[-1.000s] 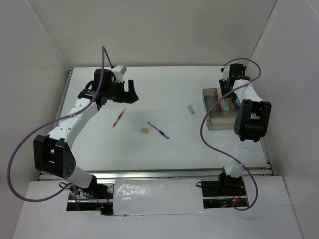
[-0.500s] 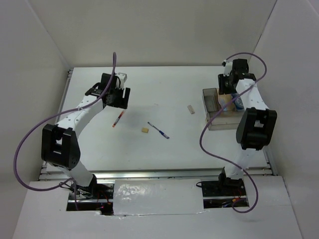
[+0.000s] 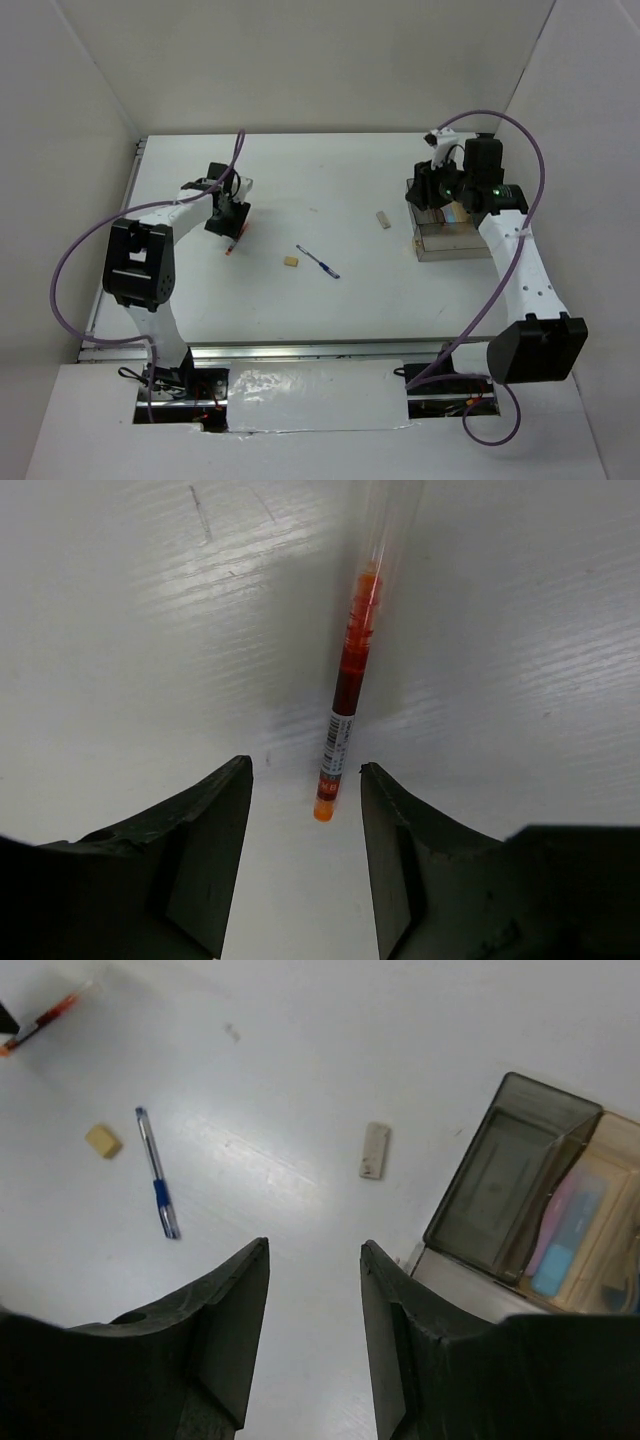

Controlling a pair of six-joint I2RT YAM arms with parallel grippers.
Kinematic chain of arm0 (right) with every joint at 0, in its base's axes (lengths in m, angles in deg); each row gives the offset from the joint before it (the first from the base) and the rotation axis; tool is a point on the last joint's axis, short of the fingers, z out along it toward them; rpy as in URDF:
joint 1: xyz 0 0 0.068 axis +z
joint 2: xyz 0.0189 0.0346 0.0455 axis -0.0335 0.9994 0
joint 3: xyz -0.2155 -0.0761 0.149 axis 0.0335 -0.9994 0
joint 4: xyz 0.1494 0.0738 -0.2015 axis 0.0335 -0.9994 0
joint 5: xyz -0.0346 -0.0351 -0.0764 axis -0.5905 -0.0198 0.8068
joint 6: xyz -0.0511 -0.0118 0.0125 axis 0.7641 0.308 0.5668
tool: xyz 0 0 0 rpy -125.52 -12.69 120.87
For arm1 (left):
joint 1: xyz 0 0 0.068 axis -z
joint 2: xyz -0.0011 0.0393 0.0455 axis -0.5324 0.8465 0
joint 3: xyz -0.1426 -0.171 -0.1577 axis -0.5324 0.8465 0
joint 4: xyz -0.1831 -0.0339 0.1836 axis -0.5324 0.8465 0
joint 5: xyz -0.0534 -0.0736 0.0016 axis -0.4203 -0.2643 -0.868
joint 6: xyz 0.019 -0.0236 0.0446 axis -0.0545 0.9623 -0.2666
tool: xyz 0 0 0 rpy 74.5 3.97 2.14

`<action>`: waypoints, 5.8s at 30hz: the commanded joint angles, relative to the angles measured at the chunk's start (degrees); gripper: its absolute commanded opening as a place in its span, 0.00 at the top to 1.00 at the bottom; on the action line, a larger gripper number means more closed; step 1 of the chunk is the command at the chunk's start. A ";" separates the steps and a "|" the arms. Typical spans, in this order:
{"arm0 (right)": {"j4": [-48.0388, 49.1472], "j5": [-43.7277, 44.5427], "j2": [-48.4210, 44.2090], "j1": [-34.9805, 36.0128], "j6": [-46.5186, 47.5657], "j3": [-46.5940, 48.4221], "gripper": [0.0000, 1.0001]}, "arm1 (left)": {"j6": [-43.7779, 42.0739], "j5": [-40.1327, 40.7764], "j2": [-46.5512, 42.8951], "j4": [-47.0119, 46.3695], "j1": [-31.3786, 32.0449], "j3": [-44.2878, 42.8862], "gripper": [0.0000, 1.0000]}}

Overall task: Sort the stationery into containers
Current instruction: Grab a piece of stationery with the left arm, then pass the stationery from the left arm to the right, then place the stationery into the container

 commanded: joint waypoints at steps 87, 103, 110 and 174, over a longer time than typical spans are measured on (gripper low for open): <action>41.26 7.59 2.85 54.31 75.53 -29.35 0.67 | 10.24 -66.11 -17.96 7.60 6.04 10.74 1.00; 40.39 10.93 -12.26 48.70 71.94 -41.39 1.00 | 18.05 -54.44 -29.98 -2.41 -4.75 11.80 0.01; 26.34 17.61 -6.51 29.73 28.53 -24.50 1.00 | 18.25 -38.60 -36.68 -11.93 -7.67 9.87 0.01; 10.68 14.27 37.73 -6.16 -4.18 8.69 0.90 | 16.22 -26.47 -25.08 -12.09 0.33 9.68 0.01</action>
